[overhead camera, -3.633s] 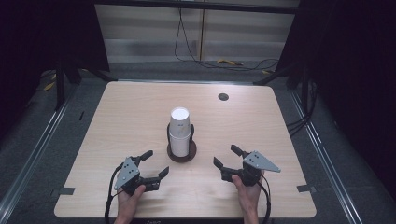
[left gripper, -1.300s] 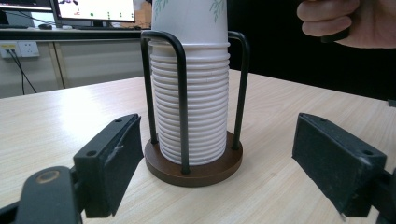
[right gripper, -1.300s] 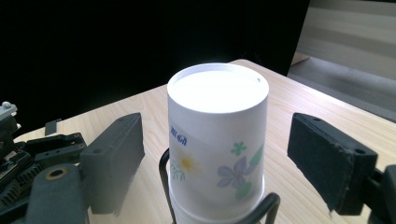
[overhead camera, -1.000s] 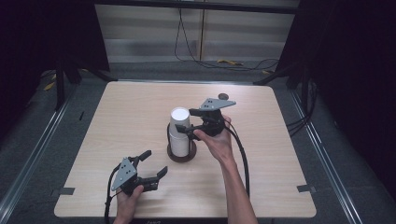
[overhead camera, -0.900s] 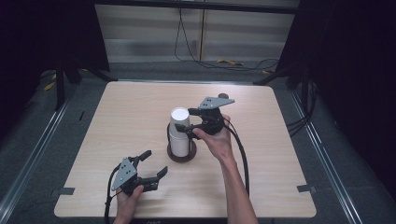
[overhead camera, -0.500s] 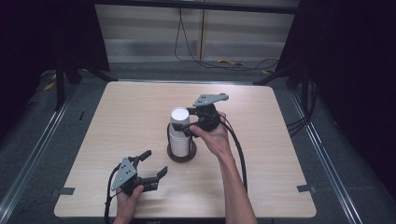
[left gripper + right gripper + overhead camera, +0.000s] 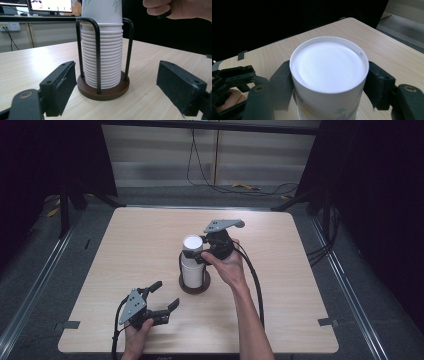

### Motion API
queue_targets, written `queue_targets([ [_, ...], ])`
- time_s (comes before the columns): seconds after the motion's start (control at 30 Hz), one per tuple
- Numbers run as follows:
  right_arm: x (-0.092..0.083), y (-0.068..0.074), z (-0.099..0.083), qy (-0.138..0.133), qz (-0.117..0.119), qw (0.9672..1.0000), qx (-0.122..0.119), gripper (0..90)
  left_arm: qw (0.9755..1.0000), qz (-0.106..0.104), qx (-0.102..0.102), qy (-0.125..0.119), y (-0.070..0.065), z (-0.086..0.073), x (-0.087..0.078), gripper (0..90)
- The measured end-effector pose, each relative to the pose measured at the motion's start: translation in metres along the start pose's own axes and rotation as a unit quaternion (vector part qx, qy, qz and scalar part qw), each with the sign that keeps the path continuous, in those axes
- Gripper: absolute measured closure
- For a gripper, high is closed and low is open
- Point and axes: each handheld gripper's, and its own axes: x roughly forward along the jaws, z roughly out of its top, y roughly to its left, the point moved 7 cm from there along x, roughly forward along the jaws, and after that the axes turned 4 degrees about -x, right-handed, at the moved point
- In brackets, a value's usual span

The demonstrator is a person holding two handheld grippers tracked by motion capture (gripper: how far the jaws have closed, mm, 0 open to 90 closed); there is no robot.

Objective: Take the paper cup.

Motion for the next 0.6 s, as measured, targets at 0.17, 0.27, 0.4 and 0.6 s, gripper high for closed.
queue_targets([
  [0.17,-0.001,0.001,0.001,0.000,-0.001,1.0000,-0.006,32.6,1.0000,0.000,-0.003,0.001,0.000,0.000,0.000,15.9],
  [0.27,-0.005,0.002,0.003,-0.012,-0.006,0.9998,-0.011,32.9,1.0000,0.000,-0.003,0.001,0.000,0.000,0.000,15.9],
  [0.4,-0.008,0.003,0.006,-0.023,-0.005,0.9997,-0.010,33.4,1.0000,0.000,-0.002,0.001,0.000,0.000,0.000,15.9],
  [0.6,-0.011,0.002,0.009,-0.036,-0.006,0.9993,-0.008,33.6,1.0000,0.000,-0.003,-0.001,0.000,0.000,0.000,15.9],
])
